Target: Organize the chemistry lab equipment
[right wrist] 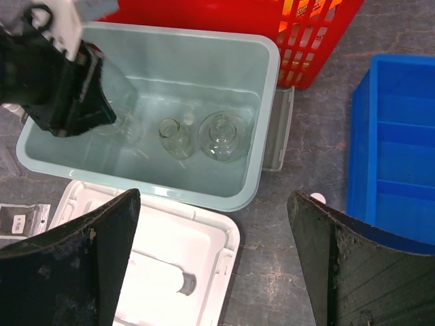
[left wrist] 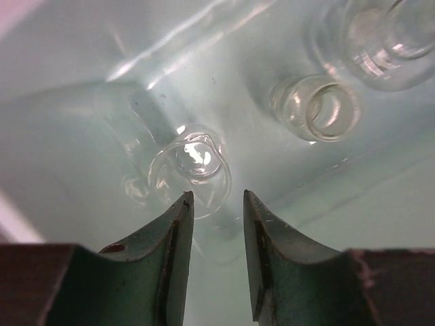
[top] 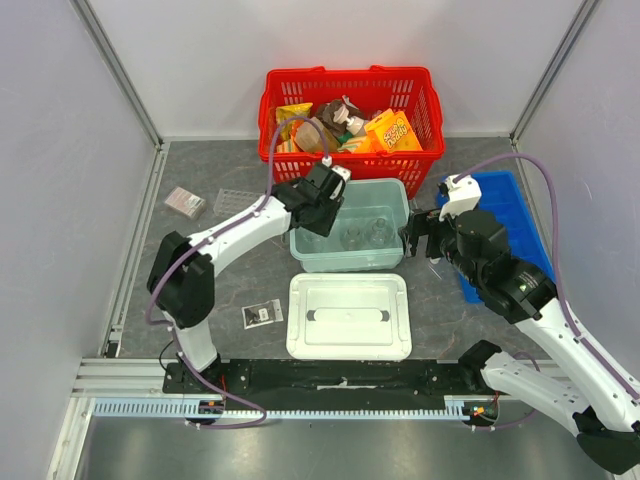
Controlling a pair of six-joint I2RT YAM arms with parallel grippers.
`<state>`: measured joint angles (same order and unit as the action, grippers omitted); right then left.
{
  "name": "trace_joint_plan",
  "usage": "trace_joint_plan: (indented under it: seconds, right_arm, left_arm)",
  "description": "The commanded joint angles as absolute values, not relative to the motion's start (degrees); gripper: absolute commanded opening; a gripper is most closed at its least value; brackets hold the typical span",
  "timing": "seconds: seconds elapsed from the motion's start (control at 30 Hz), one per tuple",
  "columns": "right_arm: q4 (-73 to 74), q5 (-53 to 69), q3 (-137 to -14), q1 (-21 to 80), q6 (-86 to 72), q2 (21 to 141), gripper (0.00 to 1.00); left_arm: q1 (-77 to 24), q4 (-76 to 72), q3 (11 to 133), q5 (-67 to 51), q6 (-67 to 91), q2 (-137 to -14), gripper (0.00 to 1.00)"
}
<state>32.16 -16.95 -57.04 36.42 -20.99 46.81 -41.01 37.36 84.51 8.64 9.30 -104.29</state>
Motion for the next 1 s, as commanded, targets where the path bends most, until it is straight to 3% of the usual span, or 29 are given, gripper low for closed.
trace_joint_plan:
  seconds: [0.0, 0.27, 0.33, 0.5, 0.6, 0.8, 0.97]
  right_arm:
    - [31.55, -16.52, -56.43, 36.56, -21.27, 46.49, 0.96]
    - [32.96, -14.94, -55.81, 36.56, -22.06, 46.93, 0.96]
    - [33.13, -14.33, -55.02, 36.56, -22.24, 46.93, 0.96]
    - [33.57, -13.97, -53.88, 36.65, -23.46, 47.02, 0.96]
    - [34.1, -15.37, -53.44, 36.56, -24.43, 47.55, 0.96]
    - [39.81, -30.31, -53.61, 36.3, -27.77, 54.83, 0.93]
    - [39.29, -31.02, -54.93, 32.88, -27.86, 58.35, 0.77]
  left_arm:
    - [-41.57, 37.35, 89.82, 7.91, 10.54, -95.72, 0.43]
    - [-41.22, 39.02, 87.54, 12.39, 13.09, -83.77, 0.56]
    - [-41.31, 39.64, 85.88, 13.97, 13.88, -80.96, 0.67]
    - [-40.96, 40.25, 79.03, 19.94, 15.73, -72.35, 0.77]
    - [-40.78, 39.12, 72.8, 23.55, 15.56, -66.99, 0.79]
    - [-40.78, 30.51, 60.66, 21.19, 10.64, -53.99, 0.78]
    - [-40.78, 23.57, 53.54, 19.86, 5.46, -45.89, 0.78]
